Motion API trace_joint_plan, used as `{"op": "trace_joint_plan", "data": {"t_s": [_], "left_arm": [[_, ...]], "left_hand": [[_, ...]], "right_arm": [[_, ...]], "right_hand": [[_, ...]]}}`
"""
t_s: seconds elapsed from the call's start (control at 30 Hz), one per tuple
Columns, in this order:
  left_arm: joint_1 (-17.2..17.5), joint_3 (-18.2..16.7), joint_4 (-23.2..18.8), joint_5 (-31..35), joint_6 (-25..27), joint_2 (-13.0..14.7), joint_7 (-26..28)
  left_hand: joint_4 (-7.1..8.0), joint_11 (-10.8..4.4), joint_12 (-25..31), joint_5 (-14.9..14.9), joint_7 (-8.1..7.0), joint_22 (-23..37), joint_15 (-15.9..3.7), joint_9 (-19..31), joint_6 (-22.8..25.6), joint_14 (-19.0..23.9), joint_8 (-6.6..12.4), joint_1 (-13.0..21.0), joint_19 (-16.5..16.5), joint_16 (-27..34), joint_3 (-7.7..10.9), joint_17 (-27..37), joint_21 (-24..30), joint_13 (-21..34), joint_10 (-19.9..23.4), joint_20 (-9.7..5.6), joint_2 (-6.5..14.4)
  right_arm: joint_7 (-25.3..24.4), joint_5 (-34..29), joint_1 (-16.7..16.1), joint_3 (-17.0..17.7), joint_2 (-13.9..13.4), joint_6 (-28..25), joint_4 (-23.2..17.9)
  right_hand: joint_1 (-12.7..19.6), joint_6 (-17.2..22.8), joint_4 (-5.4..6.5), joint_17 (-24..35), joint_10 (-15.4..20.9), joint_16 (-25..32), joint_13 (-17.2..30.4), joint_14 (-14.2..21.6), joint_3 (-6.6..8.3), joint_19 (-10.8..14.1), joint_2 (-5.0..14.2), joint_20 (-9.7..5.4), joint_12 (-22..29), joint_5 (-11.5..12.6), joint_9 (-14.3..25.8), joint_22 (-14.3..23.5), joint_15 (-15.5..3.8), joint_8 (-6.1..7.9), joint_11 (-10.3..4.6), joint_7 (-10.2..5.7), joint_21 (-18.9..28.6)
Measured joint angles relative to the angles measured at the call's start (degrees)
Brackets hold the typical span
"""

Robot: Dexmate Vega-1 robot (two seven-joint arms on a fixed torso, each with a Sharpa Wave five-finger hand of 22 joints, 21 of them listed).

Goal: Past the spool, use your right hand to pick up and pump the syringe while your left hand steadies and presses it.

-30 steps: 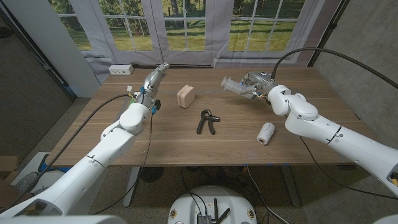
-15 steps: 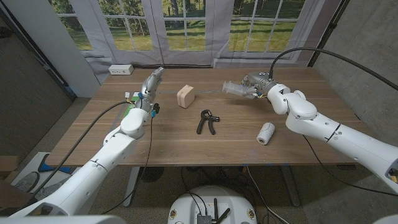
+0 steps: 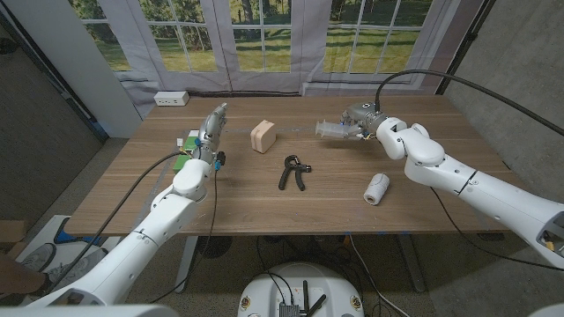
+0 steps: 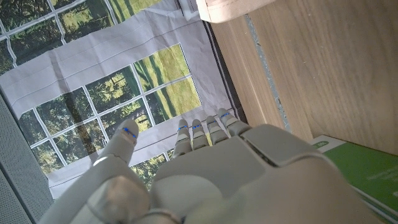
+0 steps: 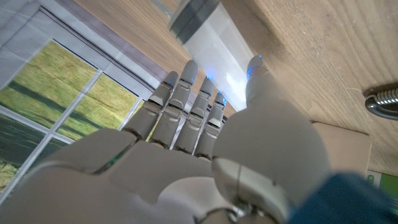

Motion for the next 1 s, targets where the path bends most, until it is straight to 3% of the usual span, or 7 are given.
{"op": "trace_joint_plan", "data": {"t_s": [0.4,1.0], "left_arm": [[-0.4,0.3,2.9,-1.4,-0.5,-1.7,0.1],[-0.9,0.9,4.7,-3.3,-1.3,-2.8,0.1]], "left_hand": [[0.0,0.0,0.0,0.0,0.0,0.0,0.0,0.0,0.0,0.0,0.0,0.0,0.0,0.0,0.0,0.0,0.0,0.0,0.0,0.0,0.0],[-0.17,0.11,0.0,0.0,0.31,0.0,0.0,0.0,0.3,0.0,0.0,0.2,0.2,0.0,-0.17,0.1,0.0,0.0,-0.1,-0.2,0.2]], "right_arm": [[2.2,-3.7,1.2,-0.7,0.9,4.4,2.8],[1.4,-4.2,3.9,-2.1,3.1,9.5,10.5]], "right_hand": [[0.0,0.0,0.0,0.1,0.0,0.0,0.0,-0.1,0.0,0.0,-0.01,0.01,-0.1,-0.2,0.0,0.0,-0.11,-0.22,0.0,0.0,0.0],[0.0,0.0,-0.09,0.5,0.0,0.0,-0.3,-0.4,-0.09,0.0,-0.02,0.01,-0.2,-0.3,0.0,0.0,0.21,-0.19,0.0,0.0,0.0]]}}
